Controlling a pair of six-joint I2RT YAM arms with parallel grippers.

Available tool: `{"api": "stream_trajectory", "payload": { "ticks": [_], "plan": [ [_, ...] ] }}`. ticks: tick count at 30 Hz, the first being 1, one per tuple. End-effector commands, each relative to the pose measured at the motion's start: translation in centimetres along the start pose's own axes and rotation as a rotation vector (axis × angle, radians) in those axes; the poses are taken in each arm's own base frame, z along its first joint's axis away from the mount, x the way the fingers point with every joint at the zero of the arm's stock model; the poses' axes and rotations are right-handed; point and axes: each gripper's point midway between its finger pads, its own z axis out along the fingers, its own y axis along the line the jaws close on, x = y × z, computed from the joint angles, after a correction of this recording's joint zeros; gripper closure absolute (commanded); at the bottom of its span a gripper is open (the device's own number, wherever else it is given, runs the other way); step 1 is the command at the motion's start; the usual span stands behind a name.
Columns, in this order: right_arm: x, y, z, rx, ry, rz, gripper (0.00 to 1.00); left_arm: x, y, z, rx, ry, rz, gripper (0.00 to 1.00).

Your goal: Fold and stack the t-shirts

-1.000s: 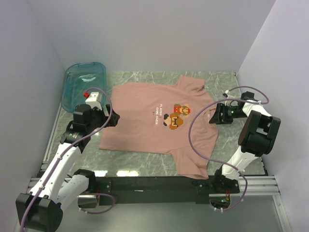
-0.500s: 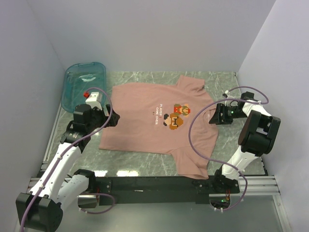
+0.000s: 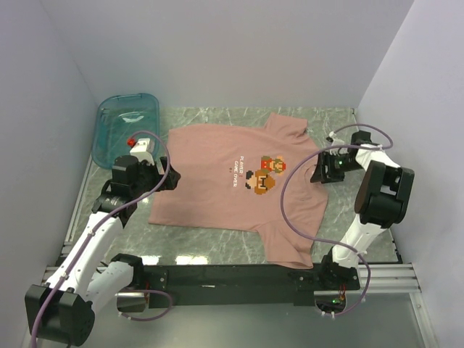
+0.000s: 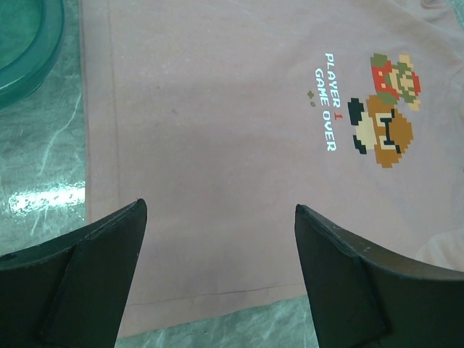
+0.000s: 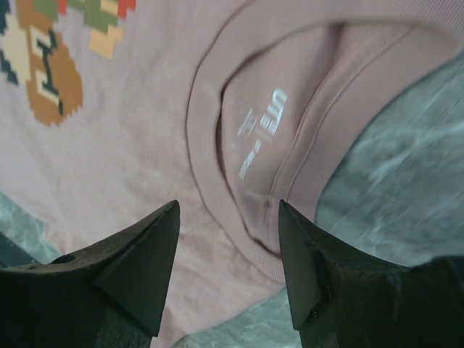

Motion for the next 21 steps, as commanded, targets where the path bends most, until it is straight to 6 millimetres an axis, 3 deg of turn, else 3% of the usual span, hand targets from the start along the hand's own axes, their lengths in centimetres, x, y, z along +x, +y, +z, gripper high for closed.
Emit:
{"api": "stream_trajectory", "payload": {
  "ticks": [1, 13, 16, 21],
  "plan": [
    [-4.0, -1.3, -0.4, 0.108, -0.067, -0.035, 0.37, -1.6, -0.8, -0.3, 0.023, -0.040, 0.030, 0.12],
    [-11.1, -4.8, -1.1, 0.249, -0.166, 0.016, 0.41, -1.3, -0.4, 0.0, 0.009, -0.024, 0.031, 0.12],
    [-11.8, -5.7, -0.1, 0.239, -0.132, 0.053, 0.50, -1.2, -0.4, 0.2, 0.006, -0.016, 0.032, 0.12],
    [-11.6, -6.8, 1.4, 0.238, -0.101, 0.074, 0.51, -1.0, -0.1, 0.4, -0.007, -0.005, 0.031, 0.12]
  ]
}}
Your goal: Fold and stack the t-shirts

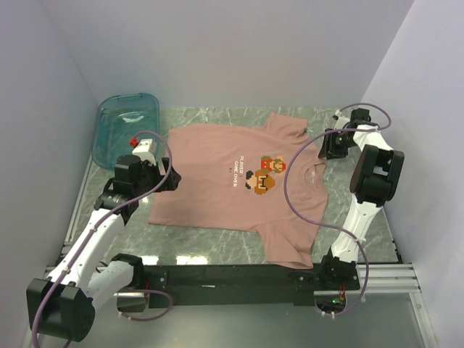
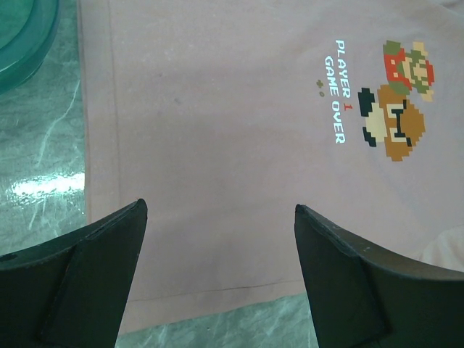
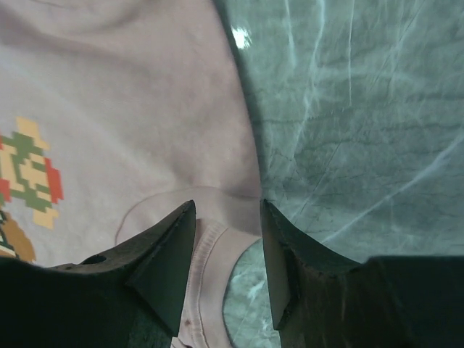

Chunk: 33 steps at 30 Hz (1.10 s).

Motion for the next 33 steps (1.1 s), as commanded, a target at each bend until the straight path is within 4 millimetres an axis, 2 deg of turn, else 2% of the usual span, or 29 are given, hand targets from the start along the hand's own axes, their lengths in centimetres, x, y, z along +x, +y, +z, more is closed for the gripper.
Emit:
{"api": "stream_trajectory", "payload": {
  "ticks": [1, 10, 17, 18, 23, 24, 26, 28, 29, 30, 32, 33],
  "plan": [
    [-0.2, -0.3, -0.2, 0.014, 0.016, 0.022, 0.51, -1.9, -0.5, -0.2, 0.006, -0.044, 0.032, 0.12],
    [0.9, -0.7, 0.7, 0.013, 0.052, 0.034, 0.52, -1.9, -0.5, -0.1, 0.005, -0.040, 0.033, 0.13],
    [1.8, -0.7, 0.8, 0.014, 0.081, 0.051, 0.70, -1.9, -0.5, -0.2, 0.006, -0.044, 0.034, 0.13],
    [2.0, -0.7, 0.9, 0.014, 0.085, 0.054, 0.75, -1.9, -0.5, -0.3, 0.006, -0.046, 0.035, 0.13],
    [2.6, -1.2, -0.3, 0.036, 0.076, 0.054, 0.92, -2.2, -0.6, -0.5, 0.010, -0.056, 0.035, 0.13],
    [3.5, -1.4, -0.2, 0.043, 0.090, 0.058, 0.94, -2.1, -0.6, -0.5, 0.010, -0.055, 0.035, 0.13],
    [4.0, -1.7, -0.9, 0.068, 0.089, 0.037, 0.97, -2.2, -0.7, -0.6, 0.014, -0.060, 0.038, 0.13],
    [6.6, -2.0, -1.2, 0.083, 0.126, 0.034, 1.00, -2.4, -0.8, -0.8, 0.018, -0.066, 0.036, 0.13],
    [6.2, -2.2, -1.6, 0.091, 0.108, 0.021, 1.00, -2.4, -0.9, -0.8, 0.021, -0.067, 0.037, 0.13],
    [7.7, -2.2, -1.6, 0.088, 0.134, 0.028, 1.00, -2.5, -0.9, -0.8, 0.022, -0.070, 0.036, 0.13],
    [8.6, -2.5, -2.5, 0.096, 0.134, 0.019, 1.00, -2.5, -1.0, -0.9, 0.028, -0.073, 0.037, 0.13],
    [10.1, -2.3, -2.6, 0.087, 0.163, 0.026, 1.00, -2.5, -1.1, -0.9, 0.030, -0.074, 0.038, 0.13]
  ]
}}
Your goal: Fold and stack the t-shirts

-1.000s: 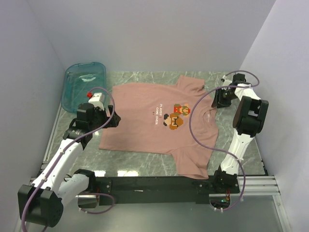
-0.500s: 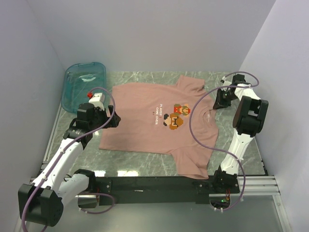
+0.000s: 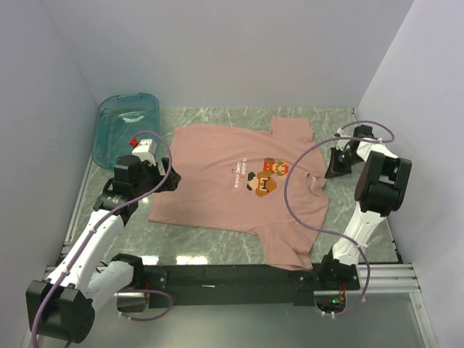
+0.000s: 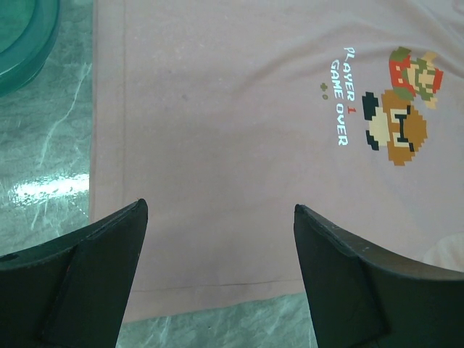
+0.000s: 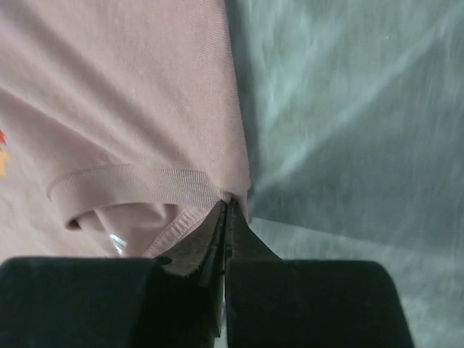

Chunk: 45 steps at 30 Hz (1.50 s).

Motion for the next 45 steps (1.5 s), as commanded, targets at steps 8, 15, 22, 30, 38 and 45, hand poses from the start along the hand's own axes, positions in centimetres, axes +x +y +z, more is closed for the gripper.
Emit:
{"api": "stream_trajectory", "payload": {
  "ticks": [8, 15, 22, 30, 38, 45],
  "plan": [
    [8.0, -1.6, -3.3, 0.055, 0.114, -0.075, 1.00, -2.8, -1.3, -1.1, 0.041, -0.085, 0.034, 0.13],
    [11.3, -1.3, -4.4, 0.049, 0.152, -0.088, 1.00, -2.7, -1.5, -1.1, 0.055, -0.083, 0.033, 0.13],
    [4.1, -1.5, -6.9, 0.065, -0.011, -0.076, 0.69, -2.6, -1.7, -1.0, 0.065, -0.076, 0.033, 0.14],
    [-7.8, 0.4, -4.7, -0.088, -0.178, 0.017, 0.55, -2.8, -1.2, -1.0, 0.035, -0.083, 0.034, 0.14],
    [-15.6, -1.4, -1.0, -0.032, -0.251, 0.133, 0.48, -3.1, -1.0, -0.9, 0.022, -0.098, 0.041, 0.15],
    [-18.6, -2.4, 0.8, -0.017, -0.307, 0.231, 0.47, -2.9, -0.5, -0.3, 0.004, -0.080, 0.044, 0.15]
  ]
}}
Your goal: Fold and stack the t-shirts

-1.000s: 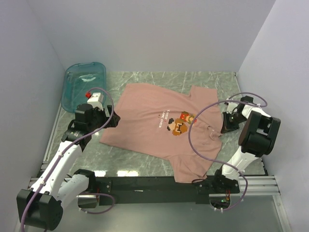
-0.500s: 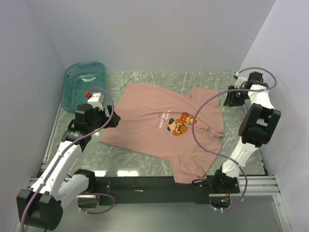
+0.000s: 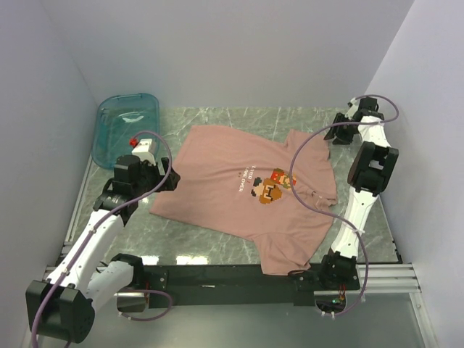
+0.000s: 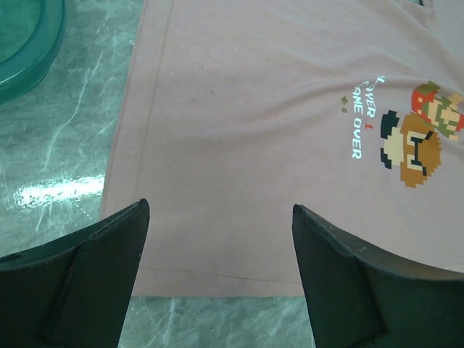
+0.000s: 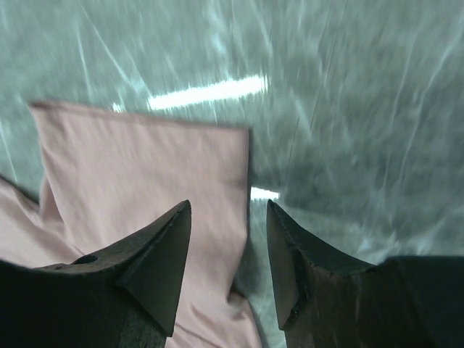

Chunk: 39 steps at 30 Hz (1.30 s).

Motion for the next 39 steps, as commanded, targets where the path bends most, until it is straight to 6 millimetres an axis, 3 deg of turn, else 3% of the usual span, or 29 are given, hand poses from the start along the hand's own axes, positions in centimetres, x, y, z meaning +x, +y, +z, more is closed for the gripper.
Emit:
{"api": "stream_trajectory", "payload": {
  "ticks": [1, 13, 27, 39],
  "plan": [
    [-3.9, 0.9, -0.7, 0.009, -0.103, 0.031, 0.47, -2.5, -0.4, 0.0, 0.005, -0.065, 0.034, 0.15],
    [-4.0, 1.6, 0.8, 0.055, -0.087, 0.015, 0.50, -2.5, -0.5, 0.2, 0.009, -0.059, 0.037, 0.16],
    [-2.7, 0.4, 2.0, 0.117, -0.035, 0.065, 0.55, -2.2, -0.3, 0.5, 0.001, -0.045, 0.032, 0.16],
    [-2.7, 0.1, 2.4, 0.131, -0.033, 0.095, 0.50, -2.1, 0.0, 0.6, -0.012, -0.044, 0.030, 0.16]
  ]
}}
